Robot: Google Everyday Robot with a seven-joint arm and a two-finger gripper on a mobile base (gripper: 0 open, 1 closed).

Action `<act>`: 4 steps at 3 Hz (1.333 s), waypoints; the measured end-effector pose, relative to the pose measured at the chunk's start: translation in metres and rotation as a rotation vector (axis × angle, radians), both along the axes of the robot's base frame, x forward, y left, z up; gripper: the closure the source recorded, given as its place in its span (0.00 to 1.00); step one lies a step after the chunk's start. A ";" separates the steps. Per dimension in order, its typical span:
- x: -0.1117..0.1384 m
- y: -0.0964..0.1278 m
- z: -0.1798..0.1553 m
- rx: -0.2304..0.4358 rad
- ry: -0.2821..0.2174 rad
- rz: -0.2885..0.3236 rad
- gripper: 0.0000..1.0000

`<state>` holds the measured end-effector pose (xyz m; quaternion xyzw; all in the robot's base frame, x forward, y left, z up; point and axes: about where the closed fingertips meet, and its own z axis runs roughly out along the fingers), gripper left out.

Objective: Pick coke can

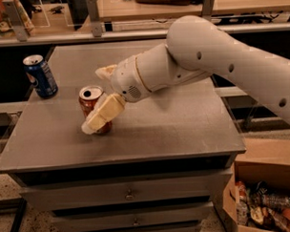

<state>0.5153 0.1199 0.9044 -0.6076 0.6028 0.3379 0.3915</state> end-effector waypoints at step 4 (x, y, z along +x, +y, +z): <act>0.006 0.001 0.005 0.128 -0.015 0.031 0.77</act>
Offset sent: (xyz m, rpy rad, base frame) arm 0.0092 -0.0085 -0.0150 0.1220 -0.0084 0.0150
